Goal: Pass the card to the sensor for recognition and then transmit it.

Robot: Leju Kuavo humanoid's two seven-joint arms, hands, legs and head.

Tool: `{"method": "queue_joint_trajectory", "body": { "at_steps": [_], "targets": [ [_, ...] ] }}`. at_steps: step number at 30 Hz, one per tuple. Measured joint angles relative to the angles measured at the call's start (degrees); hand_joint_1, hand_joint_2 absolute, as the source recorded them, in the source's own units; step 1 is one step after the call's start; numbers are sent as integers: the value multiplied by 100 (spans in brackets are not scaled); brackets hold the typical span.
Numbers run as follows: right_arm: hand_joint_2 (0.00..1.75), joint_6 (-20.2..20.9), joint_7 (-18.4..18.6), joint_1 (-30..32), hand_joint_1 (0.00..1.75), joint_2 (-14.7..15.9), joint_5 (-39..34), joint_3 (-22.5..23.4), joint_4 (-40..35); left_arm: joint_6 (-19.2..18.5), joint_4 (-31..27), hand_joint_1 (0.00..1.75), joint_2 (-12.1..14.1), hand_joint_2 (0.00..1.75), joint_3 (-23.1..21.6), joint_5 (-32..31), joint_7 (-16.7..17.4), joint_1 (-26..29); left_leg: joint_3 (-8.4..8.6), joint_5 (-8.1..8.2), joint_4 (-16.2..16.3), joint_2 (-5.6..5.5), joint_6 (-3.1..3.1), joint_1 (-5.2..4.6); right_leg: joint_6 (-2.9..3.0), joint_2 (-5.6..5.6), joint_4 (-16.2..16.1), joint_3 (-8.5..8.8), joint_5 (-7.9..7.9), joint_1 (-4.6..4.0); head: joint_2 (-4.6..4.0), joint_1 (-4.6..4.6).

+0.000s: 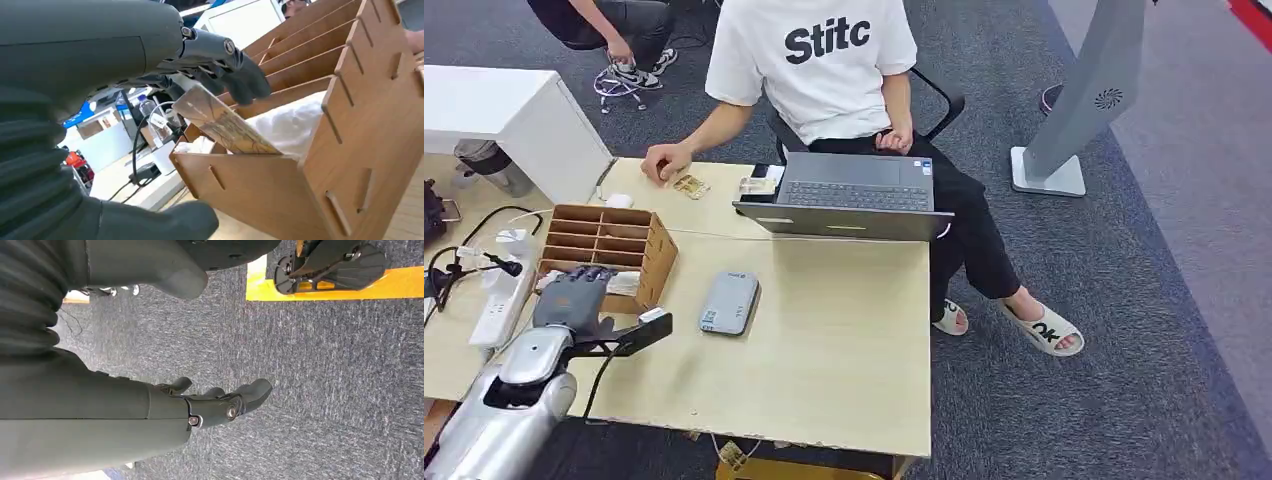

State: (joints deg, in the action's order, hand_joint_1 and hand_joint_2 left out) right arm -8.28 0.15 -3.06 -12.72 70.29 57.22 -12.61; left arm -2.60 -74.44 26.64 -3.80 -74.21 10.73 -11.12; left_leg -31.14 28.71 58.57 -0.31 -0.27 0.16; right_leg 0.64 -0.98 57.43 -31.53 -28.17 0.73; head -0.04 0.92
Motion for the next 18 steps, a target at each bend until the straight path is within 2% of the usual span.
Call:
{"method": "queue_joint_trajectory", "body": {
  "at_steps": [3, 4, 7, 12, 14, 15, 16, 17, 18],
  "targets": [
    [175, 0, -15, 1, 0, 0, 26, 2, 0, 129, 76, 171, -20, 175, 0, -85, 11, 0, 0, 0, 0, 0, 0, 0, 0, 0, 0, 0, 0, 0, 0, -2],
    [175, 0, -17, 0, 0, 0, 37, 2, 0, 182, 96, 164, -35, 175, 0, -103, 11, 0, 0, 0, 0, 0, 0, 0, 0, 0, 0, 0, 0, 0, 0, 0],
    [175, -4, -35, 1, 0, 0, 50, 9, 0, 420, 135, 164, -85, 175, 0, -188, 9, -7, 1, 0, 0, 0, 0, 0, 0, -1, 0, 1, 0, 0, 0, -2],
    [175, -20, -42, 1, 0, 0, 59, 15, 0, 623, 159, 152, -184, 175, 0, -293, 4, 18, 1, 0, 0, 0, 0, 0, 0, 0, 0, 0, 0, 0, 0, 0],
    [175, -31, -44, 1, 0, 0, 63, 18, 0, 678, 159, 131, -210, 175, 0, -332, 4, 24, 0, 0, 0, -1, 0, 0, 0, 1, 0, 1, 0, 0, 0, -2],
    [175, -37, -50, 2, 0, 0, 66, 18, 0, 737, 159, 131, -227, 175, 0, -356, 2, 31, 0, 0, 0, -1, 0, 0, 0, 1, 0, 1, 0, 0, 0, -2],
    [175, -46, -50, 2, 0, 0, 74, 17, 0, 787, 159, 136, -240, 175, 0, -382, 2, 38, 0, 0, 0, -1, 0, 0, 0, 1, 0, 1, 0, 0, 0, 0],
    [175, -48, -52, 2, 0, 0, 83, 20, 0, 818, 159, 150, -254, 175, 0, -393, -2, 42, 0, 0, 0, -1, 0, 0, 0, 1, 0, 1, 0, 0, 0, -2],
    [175, -50, -54, 2, 0, 0, 96, 20, 0, 852, 159, 150, -278, 175, 2, -422, -2, 46, 0, 0, 0, -1, 0, 0, 0, 1, 0, 1, 0, 0, 0, 0]
  ]
}}
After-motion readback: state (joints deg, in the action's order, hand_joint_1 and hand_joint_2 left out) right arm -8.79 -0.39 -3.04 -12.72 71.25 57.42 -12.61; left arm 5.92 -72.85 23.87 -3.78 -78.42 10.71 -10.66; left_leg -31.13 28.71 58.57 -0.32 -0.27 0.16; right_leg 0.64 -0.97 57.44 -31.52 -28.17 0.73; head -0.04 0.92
